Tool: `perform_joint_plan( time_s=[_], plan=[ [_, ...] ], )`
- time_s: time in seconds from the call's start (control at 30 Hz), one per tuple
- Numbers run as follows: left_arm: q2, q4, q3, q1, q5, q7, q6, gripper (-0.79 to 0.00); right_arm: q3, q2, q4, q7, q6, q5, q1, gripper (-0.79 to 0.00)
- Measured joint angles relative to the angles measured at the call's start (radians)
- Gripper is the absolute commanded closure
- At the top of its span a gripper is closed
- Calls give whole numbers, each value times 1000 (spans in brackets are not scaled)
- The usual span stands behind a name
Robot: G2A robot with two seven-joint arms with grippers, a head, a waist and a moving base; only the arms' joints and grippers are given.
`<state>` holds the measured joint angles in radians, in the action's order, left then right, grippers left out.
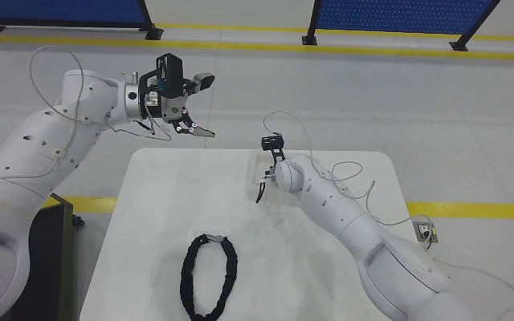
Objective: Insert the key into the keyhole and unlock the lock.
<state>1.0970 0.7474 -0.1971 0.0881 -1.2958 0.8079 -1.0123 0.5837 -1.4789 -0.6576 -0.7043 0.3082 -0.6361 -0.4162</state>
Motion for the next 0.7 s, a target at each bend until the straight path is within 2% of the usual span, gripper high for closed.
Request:
perform_joint_plan(
  time_s=[0.37, 0.53, 0.7],
  plan=[
    [0, 0, 0, 0, 0, 0, 0, -785, 18, 12, -100, -74, 84, -120, -1, 0],
    [0, 0, 0, 0, 0, 0, 0, -785, 63, 37, -172, -110, 50, -135, -33, 0],
    [0, 0, 0, 0, 0, 0, 0, -785, 136, 57, -193, -100, 18, -81, -75, 0]
  ],
)
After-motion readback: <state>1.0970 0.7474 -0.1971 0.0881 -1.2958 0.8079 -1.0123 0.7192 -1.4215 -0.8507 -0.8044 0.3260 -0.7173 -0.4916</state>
